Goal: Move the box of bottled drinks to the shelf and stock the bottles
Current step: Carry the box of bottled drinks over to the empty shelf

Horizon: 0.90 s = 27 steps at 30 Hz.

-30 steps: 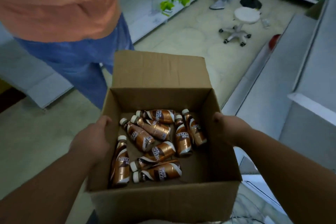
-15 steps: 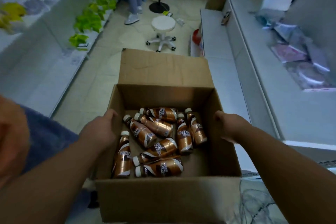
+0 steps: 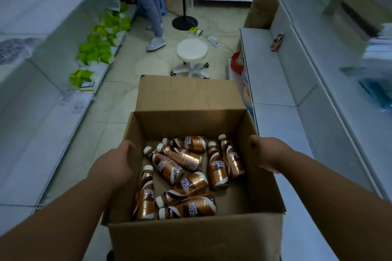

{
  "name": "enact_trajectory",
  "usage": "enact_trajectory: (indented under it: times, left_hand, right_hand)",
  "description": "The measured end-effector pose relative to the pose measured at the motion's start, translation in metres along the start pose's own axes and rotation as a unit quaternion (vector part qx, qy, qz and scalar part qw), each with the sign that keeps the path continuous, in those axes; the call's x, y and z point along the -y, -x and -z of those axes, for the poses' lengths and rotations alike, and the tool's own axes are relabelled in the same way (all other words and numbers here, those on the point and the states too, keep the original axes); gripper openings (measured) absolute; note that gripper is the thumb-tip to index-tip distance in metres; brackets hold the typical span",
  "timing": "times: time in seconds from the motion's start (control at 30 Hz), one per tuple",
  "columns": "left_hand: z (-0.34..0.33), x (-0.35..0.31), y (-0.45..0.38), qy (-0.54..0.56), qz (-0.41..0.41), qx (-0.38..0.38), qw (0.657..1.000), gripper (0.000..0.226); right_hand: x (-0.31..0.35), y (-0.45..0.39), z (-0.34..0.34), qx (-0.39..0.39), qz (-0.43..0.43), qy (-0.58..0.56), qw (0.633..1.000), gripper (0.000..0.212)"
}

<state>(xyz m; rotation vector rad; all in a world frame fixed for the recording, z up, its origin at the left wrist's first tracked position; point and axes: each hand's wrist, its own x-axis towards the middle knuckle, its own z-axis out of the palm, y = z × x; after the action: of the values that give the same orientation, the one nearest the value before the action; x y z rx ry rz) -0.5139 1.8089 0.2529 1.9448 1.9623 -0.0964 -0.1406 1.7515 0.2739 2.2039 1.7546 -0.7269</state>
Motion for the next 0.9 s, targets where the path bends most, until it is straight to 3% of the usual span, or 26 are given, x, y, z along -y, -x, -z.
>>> enact_trajectory:
  times: [0.23, 0.43, 0.67, 0.9]
  left_hand:
    - [0.054, -0.013, -0.183, 0.0, -0.017, -0.003, 1.0, 0.062]
    - [0.102, -0.047, -0.368, -0.005, -0.101, 0.003, 0.995, 0.055]
    - [0.17, -0.13, -0.535, -0.045, -0.179, 0.025, 0.983, 0.061]
    - [0.178, -0.227, -0.685, -0.08, -0.199, 0.039, 0.976, 0.068]
  right_hand:
    - [0.032, -0.163, 0.084, -0.008, -0.01, 0.01, 1.0, 0.054]
    - [0.053, -0.284, 0.142, -0.023, -0.081, -0.023, 0.996, 0.051]
    - [0.041, -0.383, 0.219, -0.042, -0.152, -0.082, 0.984, 0.052]
    - [-0.004, -0.51, 0.281, -0.039, -0.185, -0.127, 0.974, 0.05]
